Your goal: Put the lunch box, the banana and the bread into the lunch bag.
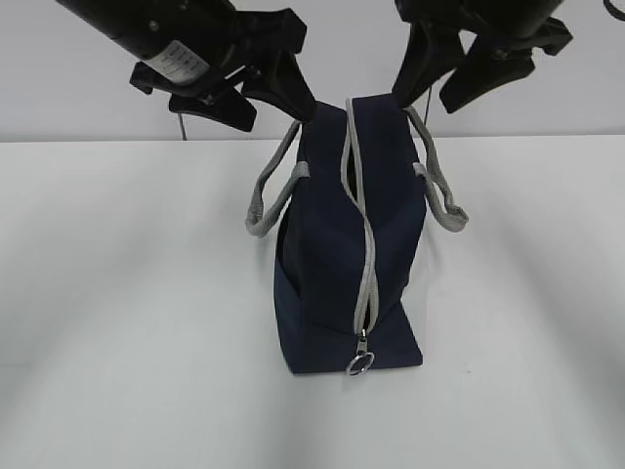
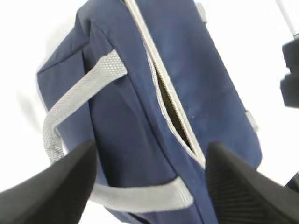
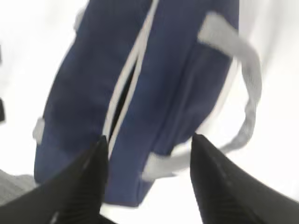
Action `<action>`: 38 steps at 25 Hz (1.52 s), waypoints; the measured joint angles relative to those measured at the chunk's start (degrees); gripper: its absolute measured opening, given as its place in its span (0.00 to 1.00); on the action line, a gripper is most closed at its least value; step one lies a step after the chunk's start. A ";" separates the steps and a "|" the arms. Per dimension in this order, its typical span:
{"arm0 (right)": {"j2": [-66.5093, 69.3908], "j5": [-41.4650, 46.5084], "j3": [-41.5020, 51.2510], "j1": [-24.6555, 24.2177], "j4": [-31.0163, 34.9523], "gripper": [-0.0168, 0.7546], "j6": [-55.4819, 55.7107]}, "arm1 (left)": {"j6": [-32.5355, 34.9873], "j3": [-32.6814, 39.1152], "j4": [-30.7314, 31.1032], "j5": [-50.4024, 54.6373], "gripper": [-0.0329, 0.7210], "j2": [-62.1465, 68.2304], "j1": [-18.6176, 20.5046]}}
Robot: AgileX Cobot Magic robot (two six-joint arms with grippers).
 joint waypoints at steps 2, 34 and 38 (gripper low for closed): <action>-3.65 -0.94 5.15 0.00 -0.14 0.56 0.00 | 0.00 0.00 0.98 0.93 0.69 -1.13 -0.13; -30.56 -24.19 70.16 0.00 46.32 0.56 -75.87 | 6.25 20.18 3.47 -2.66 0.65 -21.36 -3.76; -30.56 -25.36 70.16 0.00 47.09 0.56 -76.01 | 6.25 20.18 3.83 -2.61 0.62 -21.36 -3.76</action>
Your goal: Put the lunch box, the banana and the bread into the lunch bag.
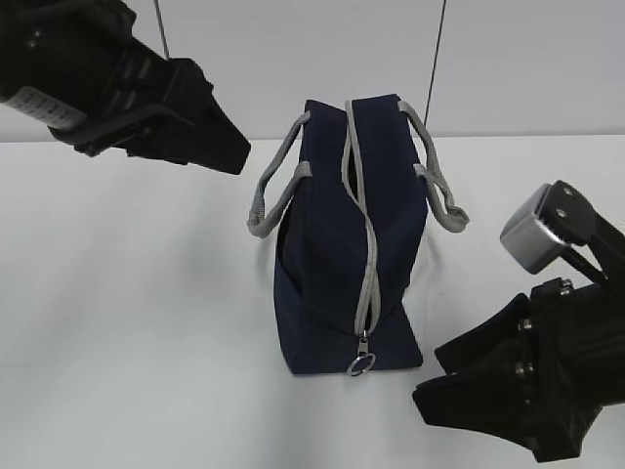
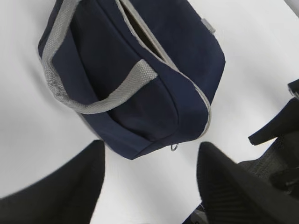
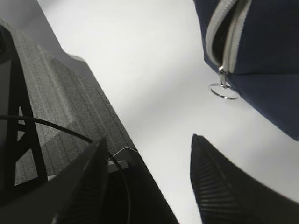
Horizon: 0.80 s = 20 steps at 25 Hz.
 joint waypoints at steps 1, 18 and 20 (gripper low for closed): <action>0.00 -0.53 0.00 0.00 -0.03 0.56 -0.06 | 0.00 0.00 0.02 0.00 0.62 0.00 0.00; 14.82 -6.34 0.00 0.00 17.18 0.56 -31.17 | 0.00 0.00 1.83 0.11 0.61 0.00 -0.05; 17.45 -5.91 0.00 0.00 19.04 0.56 -34.34 | 0.00 0.00 2.20 0.11 0.61 0.00 -0.05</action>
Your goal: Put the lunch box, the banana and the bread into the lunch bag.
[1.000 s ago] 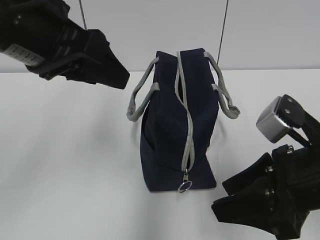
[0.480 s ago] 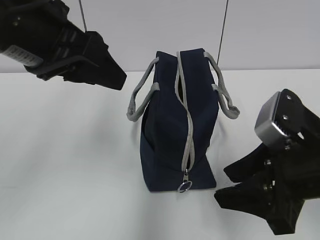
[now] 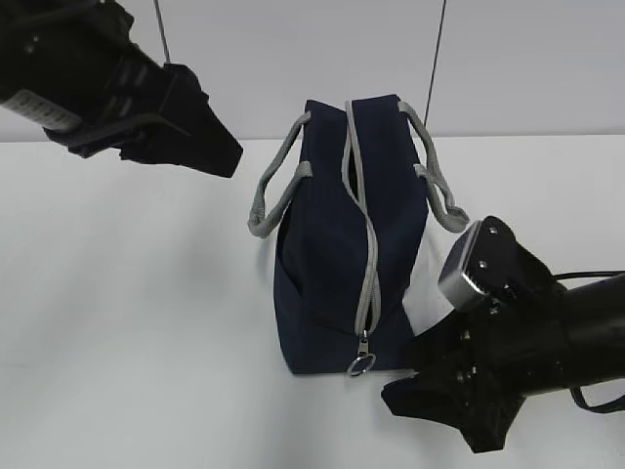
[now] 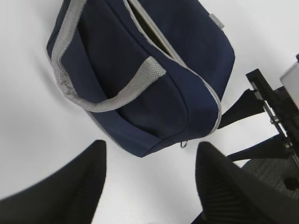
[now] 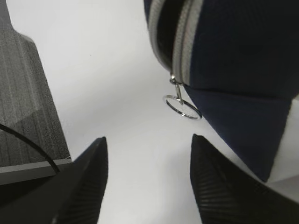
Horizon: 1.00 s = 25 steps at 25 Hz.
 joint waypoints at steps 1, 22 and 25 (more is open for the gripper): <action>0.96 0.11 0.00 0.00 1.23 0.56 -1.76 | 0.00 0.00 0.29 0.00 0.61 0.00 0.00; 12.63 3.33 -0.47 0.00 13.89 0.69 -16.85 | 0.00 0.00 1.15 0.51 0.61 0.00 0.00; 14.82 3.87 -1.42 0.00 15.74 0.69 -18.79 | 0.00 0.00 1.15 0.61 0.61 0.00 0.00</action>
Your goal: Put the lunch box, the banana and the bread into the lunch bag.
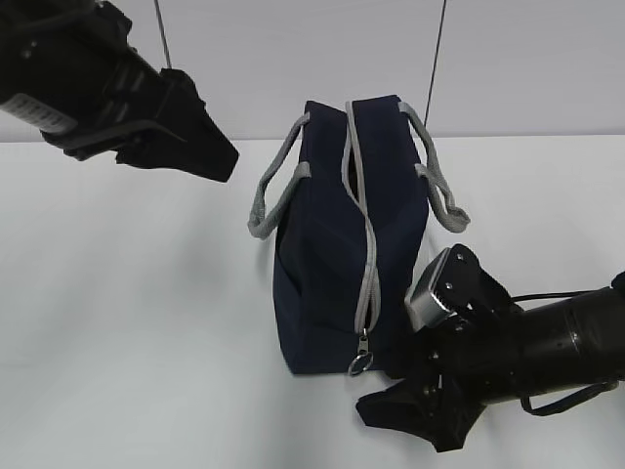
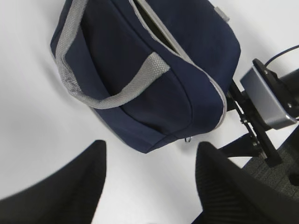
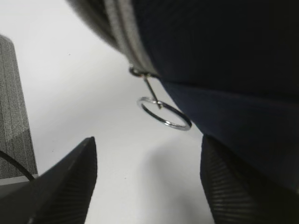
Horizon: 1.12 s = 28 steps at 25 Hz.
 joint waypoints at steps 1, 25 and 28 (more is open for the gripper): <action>0.44 0.11 -0.14 0.00 0.70 0.69 -0.41 | 0.00 0.00 0.00 0.16 0.61 0.00 0.00; 4.72 6.81 -2.06 0.00 4.54 0.69 -4.16 | 0.00 0.00 0.47 1.23 0.61 0.00 0.00; 4.72 6.05 -2.06 0.00 4.54 0.69 -3.61 | 0.00 0.00 0.47 1.23 0.61 0.00 0.00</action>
